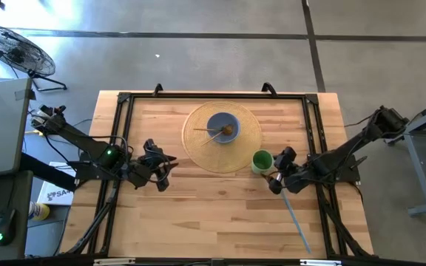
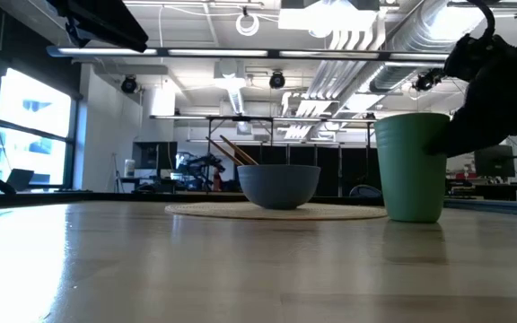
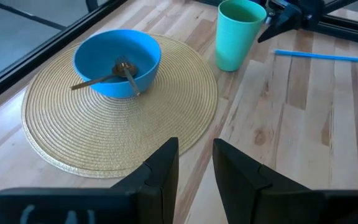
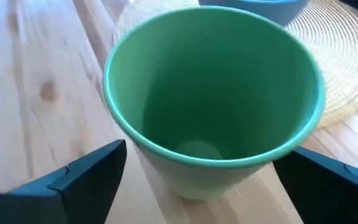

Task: Pick & Place Utensil
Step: Put the green cup on the brown mat to the top right of the blue bowl

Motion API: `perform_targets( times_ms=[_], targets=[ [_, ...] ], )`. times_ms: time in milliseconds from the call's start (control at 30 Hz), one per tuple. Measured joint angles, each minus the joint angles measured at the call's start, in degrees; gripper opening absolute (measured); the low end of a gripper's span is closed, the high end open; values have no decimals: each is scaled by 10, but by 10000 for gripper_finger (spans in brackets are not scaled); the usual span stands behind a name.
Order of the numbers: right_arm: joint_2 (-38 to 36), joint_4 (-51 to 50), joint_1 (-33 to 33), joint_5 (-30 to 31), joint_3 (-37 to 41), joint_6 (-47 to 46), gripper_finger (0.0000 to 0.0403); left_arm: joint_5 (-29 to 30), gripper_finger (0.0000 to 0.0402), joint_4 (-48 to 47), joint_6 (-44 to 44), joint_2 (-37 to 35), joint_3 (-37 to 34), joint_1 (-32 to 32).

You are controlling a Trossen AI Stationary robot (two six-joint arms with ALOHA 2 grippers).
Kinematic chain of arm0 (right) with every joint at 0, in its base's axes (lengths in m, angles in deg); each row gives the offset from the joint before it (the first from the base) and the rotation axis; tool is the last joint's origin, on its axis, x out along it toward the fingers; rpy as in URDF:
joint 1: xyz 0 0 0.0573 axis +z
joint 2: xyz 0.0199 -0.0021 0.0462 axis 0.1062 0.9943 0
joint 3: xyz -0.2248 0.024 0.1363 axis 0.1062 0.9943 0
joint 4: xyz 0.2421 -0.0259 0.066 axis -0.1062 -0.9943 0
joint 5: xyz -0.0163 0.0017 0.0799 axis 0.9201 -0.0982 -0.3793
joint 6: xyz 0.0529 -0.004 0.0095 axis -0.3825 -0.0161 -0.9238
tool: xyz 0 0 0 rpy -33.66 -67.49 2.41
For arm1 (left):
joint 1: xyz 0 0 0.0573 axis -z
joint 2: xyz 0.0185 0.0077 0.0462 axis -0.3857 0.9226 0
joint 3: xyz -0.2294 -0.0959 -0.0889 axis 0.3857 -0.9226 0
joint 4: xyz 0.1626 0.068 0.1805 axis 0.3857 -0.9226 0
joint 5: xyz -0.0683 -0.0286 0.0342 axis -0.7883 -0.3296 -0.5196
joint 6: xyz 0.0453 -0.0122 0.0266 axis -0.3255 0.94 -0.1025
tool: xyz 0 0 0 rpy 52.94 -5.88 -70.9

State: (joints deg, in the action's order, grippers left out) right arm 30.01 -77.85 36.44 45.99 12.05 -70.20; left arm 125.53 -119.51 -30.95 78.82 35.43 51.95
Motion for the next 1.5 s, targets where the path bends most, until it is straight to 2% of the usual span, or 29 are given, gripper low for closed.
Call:
perform_targets(
  times_ms=[500,633,733,933,1100,1267,1500],
  targets=[
    [0,322,-32,15,104,150,400,12,96,0,-14,0,0,0],
    [0,374,-35,25,121,194,397,12,96,0,-15,0,0,0],
    [5,376,-35,30,120,212,398,12,96,0,-15,0,0,0],
    [63,424,-35,24,120,213,399,17,96,0,-15,0,0,0],
    [126,485,-35,43,120,207,398,19,96,0,-15,0,0,0],
    [164,580,-38,46,120,261,398,19,96,0,-15,0,0,0],
    [210,605,-69,27,119,251,397,19,96,0,-15,0,0,0]
  ],
)
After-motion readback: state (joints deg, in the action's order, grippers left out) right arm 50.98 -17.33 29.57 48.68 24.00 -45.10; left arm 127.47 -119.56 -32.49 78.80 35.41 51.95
